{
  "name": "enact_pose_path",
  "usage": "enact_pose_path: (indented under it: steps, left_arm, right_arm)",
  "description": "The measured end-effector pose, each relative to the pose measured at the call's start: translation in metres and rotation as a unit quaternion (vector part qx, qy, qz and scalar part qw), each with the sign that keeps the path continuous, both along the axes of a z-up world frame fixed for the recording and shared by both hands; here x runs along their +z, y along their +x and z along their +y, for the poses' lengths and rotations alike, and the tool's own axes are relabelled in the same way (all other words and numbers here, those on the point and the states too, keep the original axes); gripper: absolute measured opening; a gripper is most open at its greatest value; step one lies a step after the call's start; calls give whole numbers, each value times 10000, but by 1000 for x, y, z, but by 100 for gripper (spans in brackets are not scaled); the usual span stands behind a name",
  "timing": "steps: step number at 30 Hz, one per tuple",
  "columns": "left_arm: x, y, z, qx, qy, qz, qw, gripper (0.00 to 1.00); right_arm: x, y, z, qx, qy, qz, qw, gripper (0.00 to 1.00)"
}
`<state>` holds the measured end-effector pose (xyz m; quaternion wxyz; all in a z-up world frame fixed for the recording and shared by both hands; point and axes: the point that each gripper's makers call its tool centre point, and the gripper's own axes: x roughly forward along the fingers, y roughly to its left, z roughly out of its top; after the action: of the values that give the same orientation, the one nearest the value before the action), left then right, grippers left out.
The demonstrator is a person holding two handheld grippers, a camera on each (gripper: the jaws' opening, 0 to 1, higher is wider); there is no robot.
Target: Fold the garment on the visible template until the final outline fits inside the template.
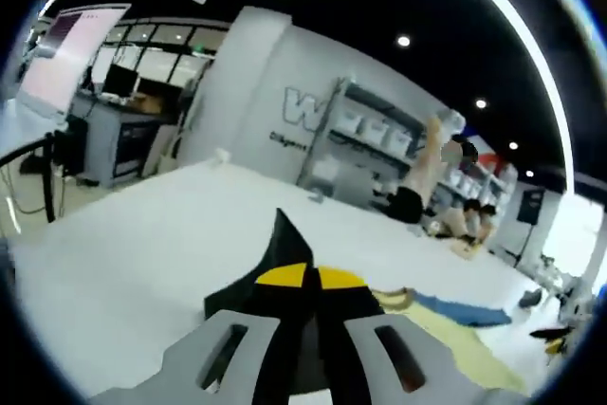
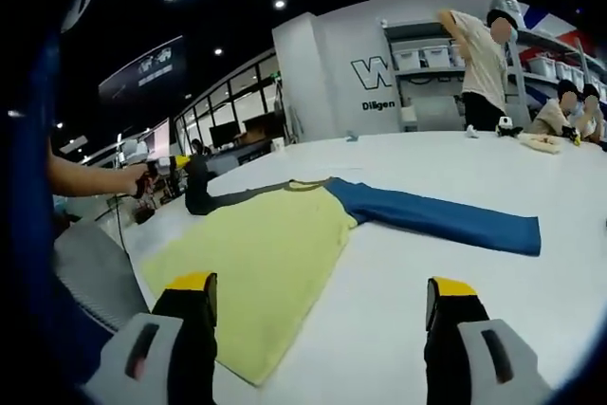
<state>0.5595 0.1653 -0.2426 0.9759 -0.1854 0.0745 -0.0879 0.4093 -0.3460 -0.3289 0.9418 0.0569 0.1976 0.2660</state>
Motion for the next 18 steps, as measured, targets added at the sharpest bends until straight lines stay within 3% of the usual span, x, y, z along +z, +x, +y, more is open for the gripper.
enact_pose_path:
  steps: [3, 8, 13, 17, 18]
  left_arm:
    - [10, -1, -37, -488, -145, -250, 9984, 1]
    - [22, -16, -94, -1334, -284, -516, 9893, 1]
    - [13, -50, -164, -2377, -363, -310, 9702, 1]
    - [-3, -75, -208, -2948, -405, -54, 9547, 1]
    - [-4, -77, -211, -2982, -410, -40, 9536, 1]
  right_arm:
    - [3, -2, 5, 2, 1, -4, 10000, 91]
    - [7, -6, 11, 15, 14, -13, 10000, 90]
    - [8, -9, 16, 28, 41, 20, 10000, 89]
    - [7, -11, 18, 34, 71, 57, 10000, 89]
    - [7, -11, 18, 37, 73, 56, 10000, 89]
